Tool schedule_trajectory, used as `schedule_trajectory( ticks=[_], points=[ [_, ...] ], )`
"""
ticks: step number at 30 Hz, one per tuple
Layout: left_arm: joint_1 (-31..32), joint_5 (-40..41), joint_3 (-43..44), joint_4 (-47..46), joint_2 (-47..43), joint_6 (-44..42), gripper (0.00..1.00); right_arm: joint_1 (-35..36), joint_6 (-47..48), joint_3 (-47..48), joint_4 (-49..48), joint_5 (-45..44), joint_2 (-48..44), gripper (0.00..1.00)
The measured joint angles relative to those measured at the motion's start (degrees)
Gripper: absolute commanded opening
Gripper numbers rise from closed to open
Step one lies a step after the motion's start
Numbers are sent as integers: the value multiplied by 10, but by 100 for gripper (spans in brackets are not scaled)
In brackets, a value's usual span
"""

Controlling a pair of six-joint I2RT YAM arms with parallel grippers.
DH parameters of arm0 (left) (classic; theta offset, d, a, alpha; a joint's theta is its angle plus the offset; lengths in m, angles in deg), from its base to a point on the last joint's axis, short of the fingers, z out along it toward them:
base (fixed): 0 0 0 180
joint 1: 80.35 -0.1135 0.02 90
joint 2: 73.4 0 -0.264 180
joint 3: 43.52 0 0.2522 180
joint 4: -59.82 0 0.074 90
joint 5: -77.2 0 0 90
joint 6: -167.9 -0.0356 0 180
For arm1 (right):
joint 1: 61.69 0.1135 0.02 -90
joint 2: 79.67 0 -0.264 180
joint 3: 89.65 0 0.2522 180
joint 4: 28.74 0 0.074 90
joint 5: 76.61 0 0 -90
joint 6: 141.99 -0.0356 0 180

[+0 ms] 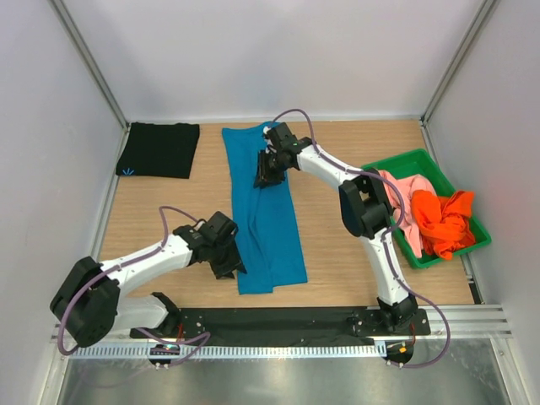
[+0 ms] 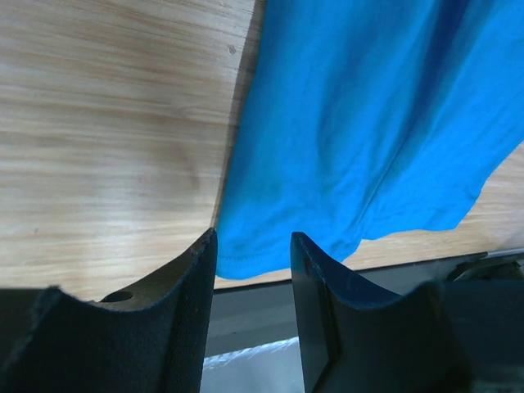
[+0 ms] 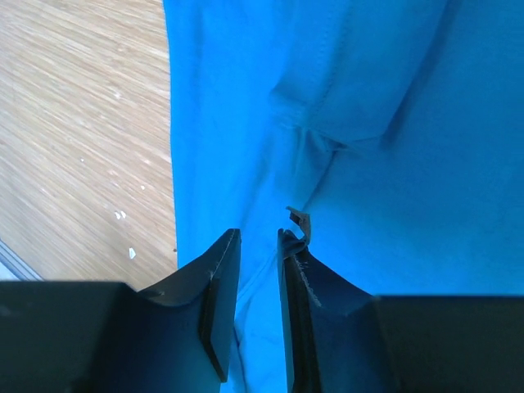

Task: Fold and stack the t-shirts
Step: Fold the tshirt

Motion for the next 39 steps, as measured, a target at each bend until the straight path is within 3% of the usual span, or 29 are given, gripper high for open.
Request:
schedule_trajectory(
  ticks=[7, 12, 20, 26, 29, 39],
  points=[
    [0, -10, -17, -33, 37, 5, 41, -11, 8, 0, 0, 4, 19, 33],
    [0, -10, -21, -41, 37, 13, 39, -16, 14, -12, 5, 9, 23, 46],
    [0, -7, -26, -47, 8, 16, 39, -11, 23, -160, 14, 12, -93, 54],
    [0, -4, -28, -49, -22, 18, 39, 15, 34, -212, 13, 52, -162, 50],
    [0, -7, -28, -54, -14, 17, 39, 35, 37, -231, 6, 68, -163, 45],
    [0, -20, -26, -59, 42, 16, 38, 73, 30, -251, -14, 99, -132, 43]
  ],
)
